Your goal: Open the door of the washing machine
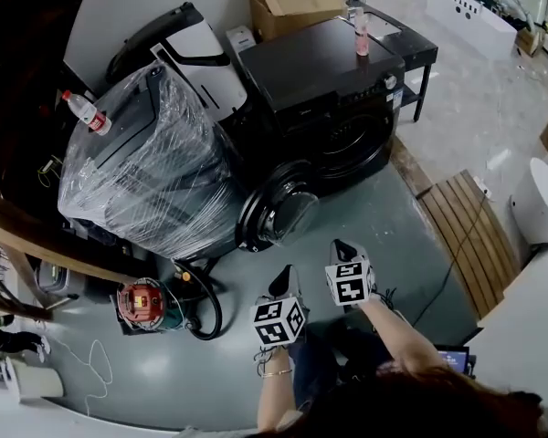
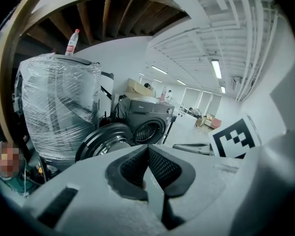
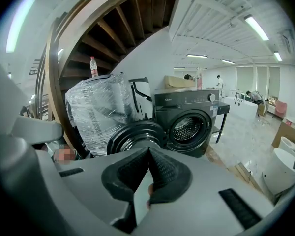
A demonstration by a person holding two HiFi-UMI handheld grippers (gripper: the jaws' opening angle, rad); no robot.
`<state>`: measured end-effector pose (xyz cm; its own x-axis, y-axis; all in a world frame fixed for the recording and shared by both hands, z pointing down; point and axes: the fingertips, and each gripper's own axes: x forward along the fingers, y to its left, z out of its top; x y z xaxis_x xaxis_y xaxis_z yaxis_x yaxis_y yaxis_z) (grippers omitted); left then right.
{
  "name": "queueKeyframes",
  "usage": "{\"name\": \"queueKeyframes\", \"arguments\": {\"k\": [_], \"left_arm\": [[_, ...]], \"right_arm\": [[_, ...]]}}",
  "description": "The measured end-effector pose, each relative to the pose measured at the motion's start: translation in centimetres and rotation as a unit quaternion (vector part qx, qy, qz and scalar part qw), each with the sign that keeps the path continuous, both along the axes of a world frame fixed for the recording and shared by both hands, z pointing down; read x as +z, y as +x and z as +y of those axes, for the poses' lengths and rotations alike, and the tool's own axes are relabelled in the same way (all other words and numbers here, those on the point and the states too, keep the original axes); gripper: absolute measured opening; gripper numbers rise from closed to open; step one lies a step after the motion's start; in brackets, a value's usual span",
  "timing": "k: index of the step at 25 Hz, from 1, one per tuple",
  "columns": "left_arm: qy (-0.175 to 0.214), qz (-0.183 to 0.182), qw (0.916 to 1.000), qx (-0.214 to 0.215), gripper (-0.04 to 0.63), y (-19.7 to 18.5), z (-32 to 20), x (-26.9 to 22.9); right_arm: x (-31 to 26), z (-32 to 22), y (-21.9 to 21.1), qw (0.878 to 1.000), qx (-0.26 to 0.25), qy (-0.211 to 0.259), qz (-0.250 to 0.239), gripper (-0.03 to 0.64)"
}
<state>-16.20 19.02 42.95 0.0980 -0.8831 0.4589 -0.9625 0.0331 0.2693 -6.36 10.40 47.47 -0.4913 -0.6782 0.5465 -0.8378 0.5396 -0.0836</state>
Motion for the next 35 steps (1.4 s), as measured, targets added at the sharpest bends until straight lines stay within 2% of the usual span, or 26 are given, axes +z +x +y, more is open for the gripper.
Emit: {"name": "queueKeyframes", "arguments": {"k": [13,24,35], "left_arm": [[0.035,-0.041,0.9968,0.059,0.012,6.1,-2.2,-4.3],[0.092,-0.047,0.9906,0.091,0.012,7.2,-1.4,-9.6],[0.130,-0.057,0.9818,0.127,0.012,8.1,0.7,-13.9]], "right_arm": [[-5.8,0.2,4.9,0.998,0.013,0.051,-0.022,0.000],[-10.6,1.2,7.0,0.994,0.030,0.100,-0.016,0.000],[-15.1,4.3,8.8,0.988,0.042,0.150,-0.019,-0.001]]}}
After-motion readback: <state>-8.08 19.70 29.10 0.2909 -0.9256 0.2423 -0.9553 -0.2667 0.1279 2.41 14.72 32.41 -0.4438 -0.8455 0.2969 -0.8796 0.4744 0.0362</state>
